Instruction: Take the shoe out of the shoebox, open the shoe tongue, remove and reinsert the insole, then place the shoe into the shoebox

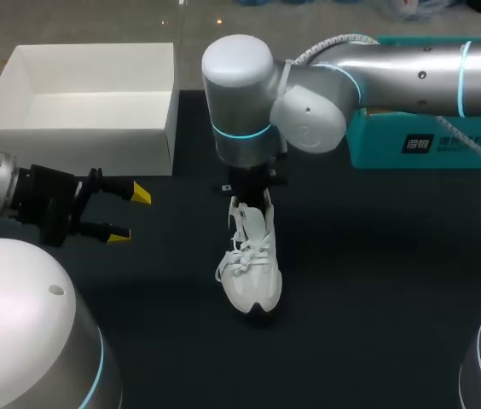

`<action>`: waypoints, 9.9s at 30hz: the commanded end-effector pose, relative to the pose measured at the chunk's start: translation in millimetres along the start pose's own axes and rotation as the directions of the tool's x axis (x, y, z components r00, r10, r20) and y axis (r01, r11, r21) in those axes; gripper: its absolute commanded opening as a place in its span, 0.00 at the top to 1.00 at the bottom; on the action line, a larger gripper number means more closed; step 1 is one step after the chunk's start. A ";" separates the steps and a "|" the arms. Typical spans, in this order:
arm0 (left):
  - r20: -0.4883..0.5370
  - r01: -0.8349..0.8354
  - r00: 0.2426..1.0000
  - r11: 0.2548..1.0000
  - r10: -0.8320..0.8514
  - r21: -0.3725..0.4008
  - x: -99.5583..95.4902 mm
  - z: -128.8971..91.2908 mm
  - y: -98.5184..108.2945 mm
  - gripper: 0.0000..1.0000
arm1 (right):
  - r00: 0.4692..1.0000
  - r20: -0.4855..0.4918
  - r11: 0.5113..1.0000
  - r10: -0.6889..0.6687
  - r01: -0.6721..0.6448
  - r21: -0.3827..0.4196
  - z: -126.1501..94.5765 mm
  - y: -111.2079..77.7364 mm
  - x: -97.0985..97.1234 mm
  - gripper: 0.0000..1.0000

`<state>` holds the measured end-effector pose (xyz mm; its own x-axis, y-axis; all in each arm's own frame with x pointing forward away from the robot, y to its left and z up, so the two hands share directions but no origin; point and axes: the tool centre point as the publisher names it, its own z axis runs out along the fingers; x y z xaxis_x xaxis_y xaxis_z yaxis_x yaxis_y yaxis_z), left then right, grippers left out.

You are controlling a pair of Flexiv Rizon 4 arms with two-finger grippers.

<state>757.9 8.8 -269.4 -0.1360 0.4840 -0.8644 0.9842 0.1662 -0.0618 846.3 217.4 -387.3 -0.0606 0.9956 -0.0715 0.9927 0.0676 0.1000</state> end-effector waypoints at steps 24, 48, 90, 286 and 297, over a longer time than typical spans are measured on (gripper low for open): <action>-0.005 0.000 1.000 1.000 0.000 -0.001 -0.6 0.2 -0.6 0.00 | 0.998 -0.040 0.998 0.051 -0.050 0.023 -31.2 -4.1 -6.8 1.00; -0.005 0.000 1.000 1.000 0.000 -0.001 -0.6 0.2 -0.6 0.00 | 0.990 -0.015 0.915 0.138 -0.121 0.385 -30.5 -6.5 -0.8 1.00; -0.005 0.000 1.000 1.000 0.000 -0.001 -0.6 0.2 -0.6 0.00 | 0.988 -0.043 0.907 0.150 -0.120 0.403 -32.8 -27.3 -6.2 0.00; -0.005 0.000 1.000 1.000 0.000 -0.001 -0.6 0.2 -0.6 0.00 | 0.770 -0.089 0.772 -0.632 0.615 -0.159 -104.5 -71.3 -11.6 1.00; -0.005 0.000 1.000 1.000 0.000 -0.001 -0.6 0.2 -0.6 0.00 | 0.452 0.027 0.432 -0.892 0.867 -0.249 -126.1 -57.8 -13.0 1.00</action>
<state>757.8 8.7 -269.4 -0.1360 0.4840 -0.8644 0.9842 0.1662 -0.0618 775.5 210.8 -279.1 -0.7558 0.6498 -0.0808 0.6239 0.7521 0.2125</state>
